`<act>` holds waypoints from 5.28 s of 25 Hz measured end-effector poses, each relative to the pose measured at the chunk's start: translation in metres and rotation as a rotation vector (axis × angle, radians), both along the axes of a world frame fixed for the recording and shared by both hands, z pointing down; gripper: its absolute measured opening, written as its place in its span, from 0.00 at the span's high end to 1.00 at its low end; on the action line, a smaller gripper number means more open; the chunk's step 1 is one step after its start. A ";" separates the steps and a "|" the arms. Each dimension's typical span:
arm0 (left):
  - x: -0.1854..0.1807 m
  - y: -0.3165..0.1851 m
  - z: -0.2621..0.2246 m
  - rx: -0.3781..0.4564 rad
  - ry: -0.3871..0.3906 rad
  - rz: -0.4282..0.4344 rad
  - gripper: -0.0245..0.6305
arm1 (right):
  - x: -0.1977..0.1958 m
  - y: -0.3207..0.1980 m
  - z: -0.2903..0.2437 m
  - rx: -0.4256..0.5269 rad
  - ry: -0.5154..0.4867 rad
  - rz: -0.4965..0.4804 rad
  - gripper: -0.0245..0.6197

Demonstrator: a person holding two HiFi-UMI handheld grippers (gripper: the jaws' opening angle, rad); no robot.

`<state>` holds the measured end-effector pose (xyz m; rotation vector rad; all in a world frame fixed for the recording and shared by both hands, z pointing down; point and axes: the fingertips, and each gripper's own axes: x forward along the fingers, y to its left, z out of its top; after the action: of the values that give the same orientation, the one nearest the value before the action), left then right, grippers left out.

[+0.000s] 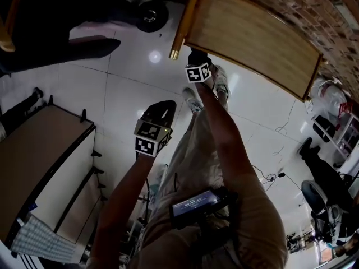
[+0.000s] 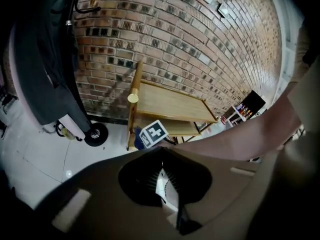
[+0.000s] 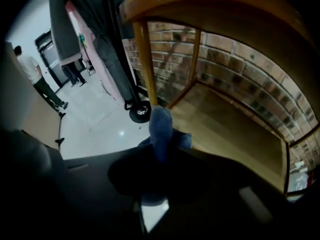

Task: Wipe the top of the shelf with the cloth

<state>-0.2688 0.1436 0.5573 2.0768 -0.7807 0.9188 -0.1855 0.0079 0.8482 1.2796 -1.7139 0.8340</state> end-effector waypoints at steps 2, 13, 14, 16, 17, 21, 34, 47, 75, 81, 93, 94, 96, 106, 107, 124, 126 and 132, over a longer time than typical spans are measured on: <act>-0.001 0.006 -0.001 -0.003 -0.002 0.010 0.99 | -0.006 -0.015 0.007 0.025 0.030 -0.030 0.85; -0.005 0.024 0.001 0.008 -0.031 0.014 0.99 | 0.024 -0.041 0.046 -0.063 0.156 -0.065 0.85; -0.001 0.024 0.001 0.012 -0.027 0.019 0.99 | 0.028 -0.040 0.047 -0.057 0.155 -0.082 0.85; 0.006 0.024 0.001 0.018 -0.019 0.027 0.99 | 0.031 -0.037 0.048 -0.031 0.156 -0.135 0.85; 0.010 0.025 0.002 0.020 -0.015 0.032 0.99 | 0.031 -0.037 0.050 -0.016 0.151 -0.162 0.85; 0.033 0.033 0.009 0.019 -0.002 0.060 0.99 | 0.061 -0.029 0.047 0.029 0.158 -0.171 0.85; 0.101 0.076 0.033 0.019 0.000 0.114 0.99 | 0.239 0.062 0.044 0.015 0.246 -0.092 0.85; 0.191 0.096 0.057 -0.001 0.009 0.103 0.99 | 0.436 0.160 0.047 -0.068 0.356 0.061 0.85; 0.082 -0.047 0.207 0.173 0.044 -0.086 0.99 | 0.106 0.078 0.111 0.042 0.054 -0.508 0.85; 0.054 -0.107 0.284 0.242 0.009 -0.031 0.99 | 0.027 0.021 0.174 0.083 -0.008 -0.644 0.85; 0.042 -0.159 0.371 0.217 -0.033 0.022 0.96 | -0.045 -0.056 0.286 0.139 0.142 -0.947 0.83; 0.051 -0.155 0.363 0.222 -0.005 0.038 0.96 | -0.045 -0.058 0.285 0.138 0.122 -0.938 0.83; 0.066 -0.147 0.353 0.288 -0.016 0.109 0.96 | -0.045 -0.067 0.274 0.159 0.046 -0.883 0.83; 0.104 -0.140 0.369 0.341 -0.082 0.261 0.96 | 0.031 -0.025 0.293 0.069 -0.095 -0.727 0.84; 0.103 -0.138 0.372 0.340 -0.091 0.279 0.96 | 0.040 -0.022 0.290 0.074 -0.113 -0.712 0.84; 0.092 -0.130 0.369 0.320 -0.067 0.300 0.96 | 0.269 0.084 0.297 0.021 0.081 -0.461 0.84; 0.097 -0.129 0.368 0.325 -0.061 0.316 0.96 | 0.307 0.103 0.298 0.003 0.118 -0.416 0.84; 0.105 -0.126 0.363 0.332 -0.042 0.344 0.96 | 0.411 0.151 0.294 -0.028 0.314 -0.351 0.84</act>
<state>-0.1636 0.0181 0.9201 2.5453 -0.6397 1.0764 0.2258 0.1586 1.1420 0.9901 -1.6001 0.4252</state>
